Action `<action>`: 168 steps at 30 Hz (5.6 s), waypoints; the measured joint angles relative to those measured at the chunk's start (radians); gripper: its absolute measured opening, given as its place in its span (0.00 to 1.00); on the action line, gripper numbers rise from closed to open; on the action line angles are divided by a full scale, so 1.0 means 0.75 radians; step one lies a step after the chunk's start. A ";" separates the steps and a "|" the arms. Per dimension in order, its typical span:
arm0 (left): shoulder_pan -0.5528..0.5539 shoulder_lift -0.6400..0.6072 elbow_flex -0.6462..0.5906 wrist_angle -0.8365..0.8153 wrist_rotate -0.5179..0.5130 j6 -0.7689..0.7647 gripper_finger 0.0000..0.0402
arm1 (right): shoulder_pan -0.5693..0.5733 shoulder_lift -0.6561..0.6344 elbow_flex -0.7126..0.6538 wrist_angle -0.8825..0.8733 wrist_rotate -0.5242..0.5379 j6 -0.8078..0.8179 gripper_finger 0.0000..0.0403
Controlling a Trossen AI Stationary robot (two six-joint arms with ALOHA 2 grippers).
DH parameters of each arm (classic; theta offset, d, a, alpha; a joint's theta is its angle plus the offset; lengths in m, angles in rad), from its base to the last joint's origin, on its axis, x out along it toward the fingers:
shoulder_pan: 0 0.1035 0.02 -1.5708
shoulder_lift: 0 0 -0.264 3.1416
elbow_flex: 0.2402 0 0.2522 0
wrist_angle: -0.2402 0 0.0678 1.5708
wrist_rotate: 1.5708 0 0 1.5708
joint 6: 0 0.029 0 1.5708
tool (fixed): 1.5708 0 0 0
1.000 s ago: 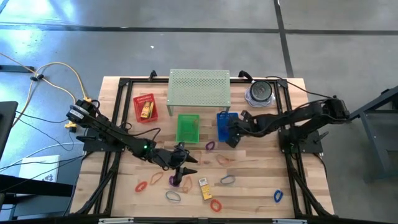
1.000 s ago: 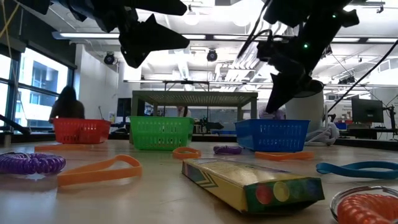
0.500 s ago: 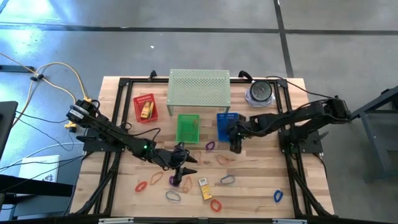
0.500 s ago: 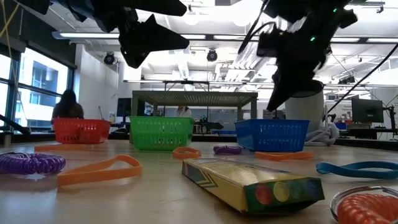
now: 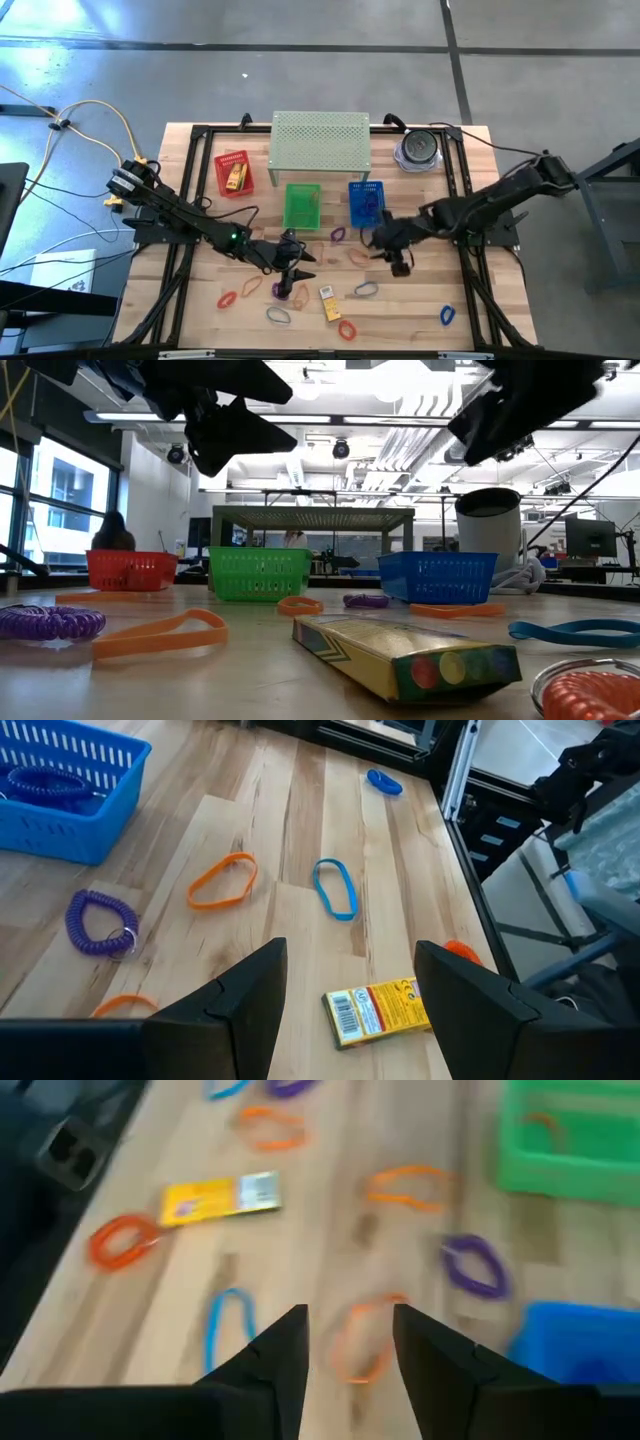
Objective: Pick & Place Office Desk Supplies
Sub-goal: Put the orange rubber band into the green bin
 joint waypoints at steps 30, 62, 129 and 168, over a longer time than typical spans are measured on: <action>-0.004 0.000 0.000 -0.048 0.000 -0.045 0.53 | 0.042 0.419 -0.002 0.170 0.044 -0.170 0.33; -0.004 0.000 0.000 -0.049 -0.001 -0.104 0.53 | 0.045 0.419 -0.066 0.249 0.040 -0.171 0.32; 0.019 0.001 0.000 -0.095 -0.001 -0.103 0.53 | -0.040 0.565 -0.060 0.195 0.105 0.063 0.29; 0.036 0.001 0.000 -0.091 -0.127 0.693 0.53 | 0.058 0.331 0.202 0.105 0.248 -0.304 0.01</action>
